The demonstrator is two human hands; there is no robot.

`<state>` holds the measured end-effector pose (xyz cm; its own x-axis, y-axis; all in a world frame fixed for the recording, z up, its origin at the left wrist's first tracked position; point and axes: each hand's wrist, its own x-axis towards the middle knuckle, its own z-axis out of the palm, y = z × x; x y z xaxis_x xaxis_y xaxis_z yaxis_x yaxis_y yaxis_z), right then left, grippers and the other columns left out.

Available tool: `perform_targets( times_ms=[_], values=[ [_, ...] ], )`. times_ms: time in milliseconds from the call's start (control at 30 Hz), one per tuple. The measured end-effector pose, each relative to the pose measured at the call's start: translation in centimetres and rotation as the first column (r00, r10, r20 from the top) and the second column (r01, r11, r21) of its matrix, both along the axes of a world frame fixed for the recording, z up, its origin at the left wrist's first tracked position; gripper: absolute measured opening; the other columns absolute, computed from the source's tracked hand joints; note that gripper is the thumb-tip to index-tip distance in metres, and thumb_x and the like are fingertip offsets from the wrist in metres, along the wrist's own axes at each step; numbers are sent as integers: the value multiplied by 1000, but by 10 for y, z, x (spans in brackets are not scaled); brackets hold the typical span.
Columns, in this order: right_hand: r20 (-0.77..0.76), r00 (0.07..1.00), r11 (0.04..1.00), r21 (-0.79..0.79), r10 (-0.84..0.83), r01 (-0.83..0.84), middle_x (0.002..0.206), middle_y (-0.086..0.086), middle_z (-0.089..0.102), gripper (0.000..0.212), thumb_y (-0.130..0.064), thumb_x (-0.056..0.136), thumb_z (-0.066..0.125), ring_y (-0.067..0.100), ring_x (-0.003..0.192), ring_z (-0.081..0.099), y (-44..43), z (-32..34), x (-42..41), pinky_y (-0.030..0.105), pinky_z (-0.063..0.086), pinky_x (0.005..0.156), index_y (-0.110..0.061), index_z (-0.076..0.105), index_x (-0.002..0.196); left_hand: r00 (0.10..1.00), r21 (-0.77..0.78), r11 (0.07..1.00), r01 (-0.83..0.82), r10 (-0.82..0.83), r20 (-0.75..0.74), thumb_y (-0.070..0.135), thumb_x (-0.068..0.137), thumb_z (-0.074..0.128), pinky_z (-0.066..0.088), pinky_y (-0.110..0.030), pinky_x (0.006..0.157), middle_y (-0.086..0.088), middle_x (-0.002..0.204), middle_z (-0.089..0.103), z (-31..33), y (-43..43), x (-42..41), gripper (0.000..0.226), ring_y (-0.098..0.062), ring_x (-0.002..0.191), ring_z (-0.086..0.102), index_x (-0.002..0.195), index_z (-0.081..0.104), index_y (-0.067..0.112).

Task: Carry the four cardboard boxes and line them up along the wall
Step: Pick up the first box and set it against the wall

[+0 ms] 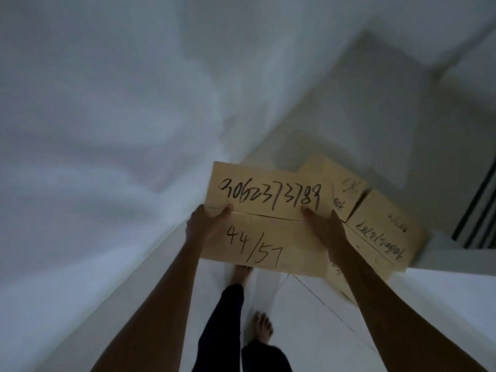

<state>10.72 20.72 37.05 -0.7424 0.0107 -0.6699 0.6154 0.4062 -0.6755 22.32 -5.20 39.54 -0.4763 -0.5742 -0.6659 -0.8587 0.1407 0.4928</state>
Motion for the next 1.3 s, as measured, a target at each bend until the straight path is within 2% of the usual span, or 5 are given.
perform_targets(
  times_ms=[100, 500, 967, 1133, 1300],
  values=[
    [-59, 992, 993, -35, 110, -112, 100, -2, 70, 42, -35, 80, 79, 14, 83, 65, -24, 89, 43, 28, 51, 65, -22, 65, 117, 986, 24, 988, -152, 153, -60, 74, 67, 61, 56, -45, 90, -8, 108, 73, 81, 0, 82, 76, -29, 97, 69, 116, 62, 16],
    [-73, 722, 715, -95, 689, -692, 103, 0, 77, 77, -67, 47, 84, 28, 95, 73, -175, 204, 247, 52, 60, 81, -26, 72, 112, 697, 20, 717, -696, 683, -218, 75, 60, 69, 57, -49, 89, -9, 110, 73, 206, -30, 407, 83, -29, 96, 70, 118, 65, 16],
    [-148, 255, 253, -35, 956, -967, 121, -6, 66, 121, -73, 23, 89, 24, 115, 62, -310, 168, 576, 54, 52, 96, -28, 53, 130, 372, 11, 379, -925, 913, -171, 92, 29, 62, 59, -48, 86, -11, 102, 75, 201, -46, 773, 117, -31, 91, 72, 112, 66, 11],
    [-227, 181, 204, 86, 957, -975, 123, 2, 60, 116, -44, 50, 96, 27, 111, 59, -316, 197, 663, 47, 51, 96, -16, 29, 141, 300, -46, 296, -954, 946, -122, 78, 53, 71, 58, -47, 87, -12, 106, 72, 204, -48, 827, 98, -31, 94, 70, 118, 60, 6],
    [-323, 89, 152, 175, 942, -973, 122, 3, 62, 122, -56, 47, 90, 28, 108, 64, -346, 195, 715, 45, 56, 88, -22, 22, 143, 179, -103, 167, -980, 976, -120, 62, 69, 73, 54, -50, 92, -13, 116, 67, 185, -59, 855, 80, -33, 105, 65, 123, 56, 6]
  ],
)
